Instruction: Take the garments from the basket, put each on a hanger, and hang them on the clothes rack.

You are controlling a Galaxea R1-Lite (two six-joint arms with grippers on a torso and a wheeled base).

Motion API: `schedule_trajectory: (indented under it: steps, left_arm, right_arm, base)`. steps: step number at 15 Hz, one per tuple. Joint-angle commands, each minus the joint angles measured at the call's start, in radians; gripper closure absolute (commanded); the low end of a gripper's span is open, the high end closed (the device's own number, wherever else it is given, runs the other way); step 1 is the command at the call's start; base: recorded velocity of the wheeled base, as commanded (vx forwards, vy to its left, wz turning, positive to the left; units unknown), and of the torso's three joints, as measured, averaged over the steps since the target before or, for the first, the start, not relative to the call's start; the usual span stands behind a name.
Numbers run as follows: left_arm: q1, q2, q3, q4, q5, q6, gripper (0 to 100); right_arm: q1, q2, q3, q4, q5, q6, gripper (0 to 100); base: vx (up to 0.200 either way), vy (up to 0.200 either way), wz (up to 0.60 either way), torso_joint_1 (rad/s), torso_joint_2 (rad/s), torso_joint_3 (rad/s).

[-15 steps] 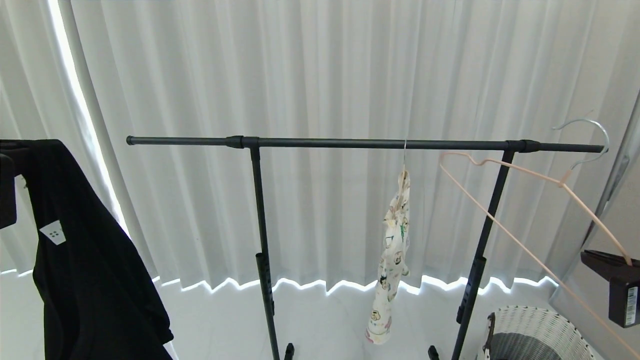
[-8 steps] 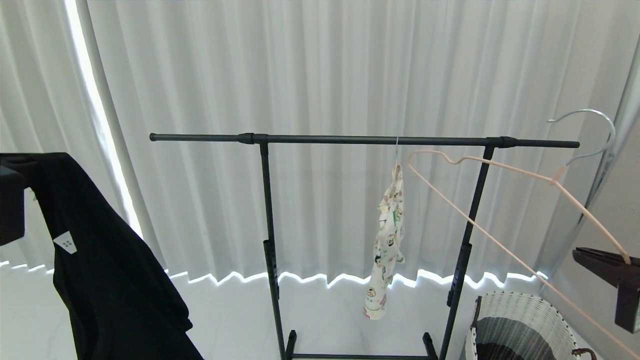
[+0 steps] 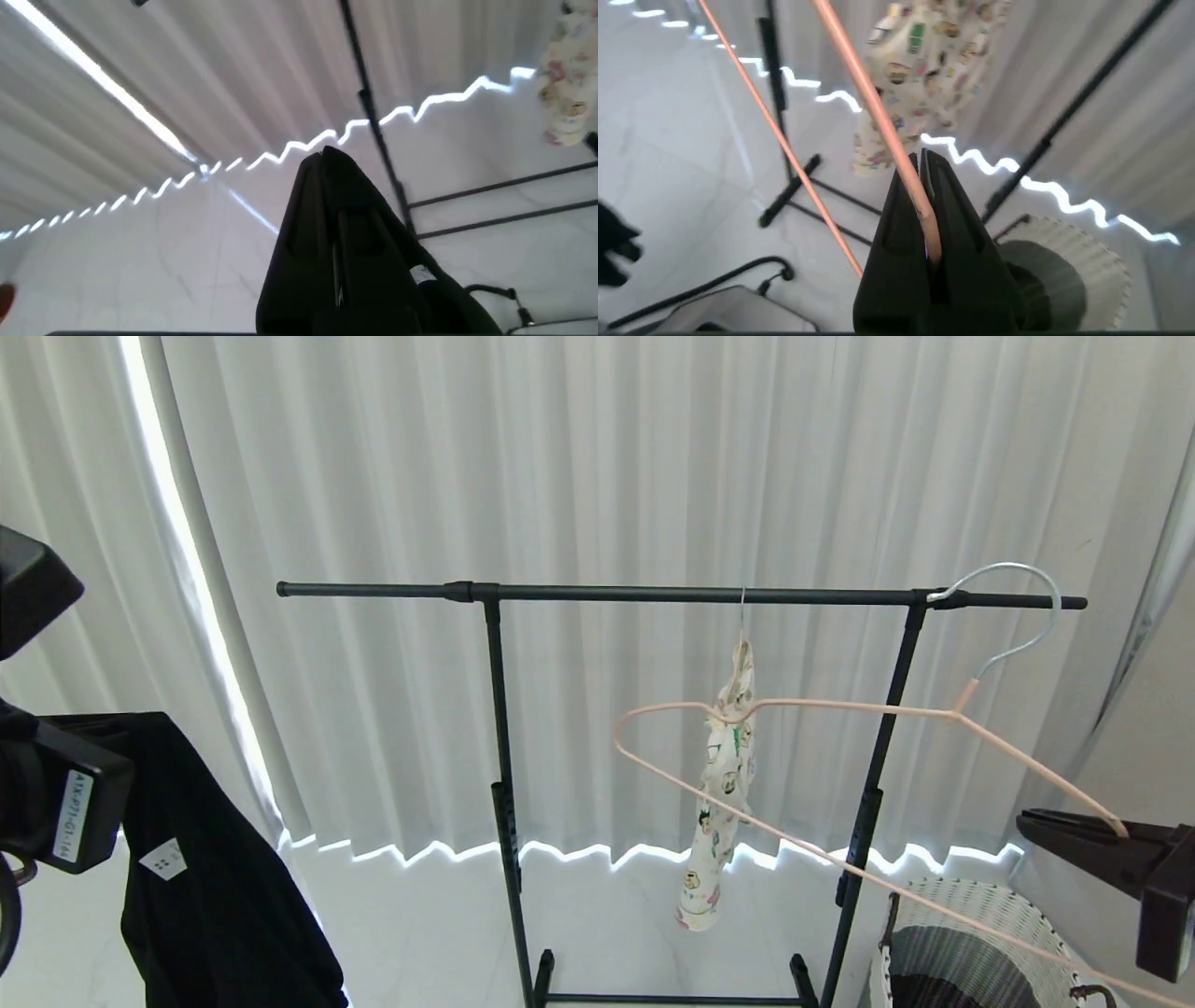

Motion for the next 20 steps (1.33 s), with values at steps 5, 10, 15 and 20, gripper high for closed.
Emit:
schedule_trajectory:
  steps: [5,10,15,20]
  left_arm:
    - [-0.153,0.136,0.001,0.000,0.082,-0.148,100]
    - [-0.175,0.317,-0.100,0.001,0.089,-0.361,100]
    - [-0.180,0.323,-0.114,0.000,0.089,-0.366,100]
    - [-0.180,0.323,-0.118,0.000,0.091,-0.381,100]
  right_arm:
    - [0.217,0.120,0.001,-0.011,0.061,0.033,100]
    - [0.392,0.164,0.001,-0.077,0.078,0.155,100]
    - [0.375,0.273,-0.017,-0.148,0.070,0.213,100]
    - [0.372,0.410,-0.105,-0.160,-0.007,0.254,100]
  base:
    - [0.000,0.000,0.00,0.000,0.00,0.000]
    - [0.000,0.000,0.00,0.000,0.00,0.000]
    - [0.000,0.000,0.00,0.000,0.00,0.000]
    - [0.000,0.000,0.00,0.000,0.00,0.000]
